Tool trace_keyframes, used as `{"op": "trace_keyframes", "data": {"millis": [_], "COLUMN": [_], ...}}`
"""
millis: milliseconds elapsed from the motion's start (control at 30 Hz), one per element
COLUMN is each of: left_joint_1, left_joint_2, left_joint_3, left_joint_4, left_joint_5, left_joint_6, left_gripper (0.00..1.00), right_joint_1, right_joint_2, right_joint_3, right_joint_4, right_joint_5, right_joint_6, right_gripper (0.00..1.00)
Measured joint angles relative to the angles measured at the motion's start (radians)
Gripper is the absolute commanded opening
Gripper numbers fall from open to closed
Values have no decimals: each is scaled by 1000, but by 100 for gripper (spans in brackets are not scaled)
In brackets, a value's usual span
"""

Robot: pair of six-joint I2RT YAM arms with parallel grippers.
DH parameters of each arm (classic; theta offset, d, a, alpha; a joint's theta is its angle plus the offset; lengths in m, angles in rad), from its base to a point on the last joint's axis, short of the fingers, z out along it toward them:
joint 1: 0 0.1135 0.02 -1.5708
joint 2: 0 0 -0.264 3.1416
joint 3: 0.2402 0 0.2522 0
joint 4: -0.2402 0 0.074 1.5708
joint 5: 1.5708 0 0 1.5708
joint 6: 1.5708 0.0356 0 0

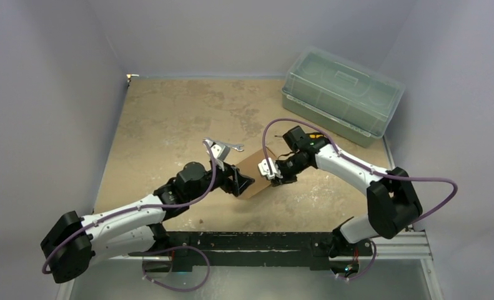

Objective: Fold the paper box

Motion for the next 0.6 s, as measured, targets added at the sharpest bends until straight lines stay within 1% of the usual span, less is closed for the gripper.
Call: {"op": "trace_keyframes", "data": {"millis": [100, 167, 233, 300, 367, 433, 467, 533, 600], "left_joint_1": [20, 43, 60, 66, 66, 66, 66, 66, 66], "left_joint_2": [16, 68, 149, 226, 306, 373, 394, 424, 438], "left_joint_3": [24, 36, 51, 70, 99, 138, 161, 193, 203], "left_joint_4": [-29, -37, -43, -54, -74, -93, -97, -107, -110], "left_joint_5": [-33, -60, -84, -101, -112, -124, -129, -137, -143], "left_joint_6": [2, 6, 21, 42, 66, 92, 101, 114, 121], "left_gripper": [76, 73, 70, 65, 61, 59, 59, 59, 59], "right_joint_1": [1, 1, 1, 1, 1, -3, -8, -27, -56], "right_joint_2": [16, 27, 30, 30, 30, 30, 30, 30, 26], "right_joint_3": [-1, -1, -1, 1, 13, 37, 55, 89, 109], "right_joint_4": [1, -1, -6, -18, -45, -77, -94, -114, -87], "right_joint_5": [10, 10, 8, 1, -20, -48, -68, -107, -149], "right_joint_6": [0, 0, 1, 2, 4, 6, 9, 24, 91], "right_gripper": [24, 27, 29, 32, 33, 32, 29, 17, 8]}}
